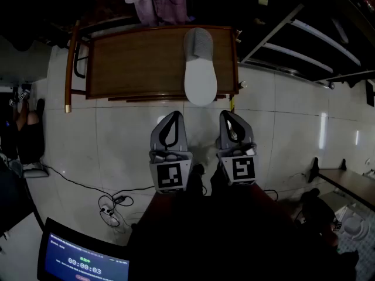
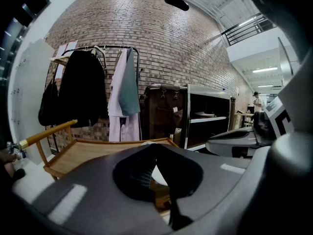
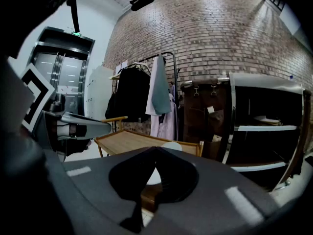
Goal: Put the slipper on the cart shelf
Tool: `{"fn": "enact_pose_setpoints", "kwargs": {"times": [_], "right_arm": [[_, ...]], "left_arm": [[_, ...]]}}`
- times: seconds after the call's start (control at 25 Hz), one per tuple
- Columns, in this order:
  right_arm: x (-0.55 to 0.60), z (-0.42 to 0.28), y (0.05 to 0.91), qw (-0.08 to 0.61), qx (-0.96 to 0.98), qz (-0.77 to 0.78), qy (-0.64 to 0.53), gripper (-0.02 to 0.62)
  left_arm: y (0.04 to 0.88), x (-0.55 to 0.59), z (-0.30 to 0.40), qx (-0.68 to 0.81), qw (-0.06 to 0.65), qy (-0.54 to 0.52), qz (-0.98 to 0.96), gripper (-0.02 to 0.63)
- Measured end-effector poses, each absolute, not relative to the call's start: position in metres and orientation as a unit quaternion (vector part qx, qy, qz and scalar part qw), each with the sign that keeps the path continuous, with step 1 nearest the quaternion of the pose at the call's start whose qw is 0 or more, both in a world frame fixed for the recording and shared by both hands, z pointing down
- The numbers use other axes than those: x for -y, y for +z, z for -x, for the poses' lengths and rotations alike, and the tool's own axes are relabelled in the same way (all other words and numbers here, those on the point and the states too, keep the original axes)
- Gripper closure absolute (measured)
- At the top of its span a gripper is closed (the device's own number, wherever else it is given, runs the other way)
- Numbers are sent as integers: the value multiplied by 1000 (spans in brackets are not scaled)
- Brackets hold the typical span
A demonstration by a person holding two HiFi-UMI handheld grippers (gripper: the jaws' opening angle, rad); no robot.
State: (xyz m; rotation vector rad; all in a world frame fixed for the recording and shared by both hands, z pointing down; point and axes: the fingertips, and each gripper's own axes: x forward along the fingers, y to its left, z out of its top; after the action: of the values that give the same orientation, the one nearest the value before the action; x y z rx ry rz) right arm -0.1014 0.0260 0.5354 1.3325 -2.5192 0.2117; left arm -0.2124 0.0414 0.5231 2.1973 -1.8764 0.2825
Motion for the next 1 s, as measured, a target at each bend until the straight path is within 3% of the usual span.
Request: {"fn": "enact_pose_setpoints", "kwargs": {"times": [0.24, 0.36, 0.72, 1.0], "right_arm": [[-15, 104, 580, 142, 873, -445, 142, 594], [-13, 104, 606, 125, 864, -427, 234, 478], [6, 103, 661, -31, 717, -424, 553, 423], [27, 119, 695, -80, 646, -412, 637, 414]], "left_arm": [[544, -28, 216, 646, 122, 97, -748, 594], [554, -27, 216, 644, 129, 103, -747, 594], [557, -21, 221, 654, 136, 103, -737, 594], [555, -27, 231, 657, 138, 108, -733, 594]]}}
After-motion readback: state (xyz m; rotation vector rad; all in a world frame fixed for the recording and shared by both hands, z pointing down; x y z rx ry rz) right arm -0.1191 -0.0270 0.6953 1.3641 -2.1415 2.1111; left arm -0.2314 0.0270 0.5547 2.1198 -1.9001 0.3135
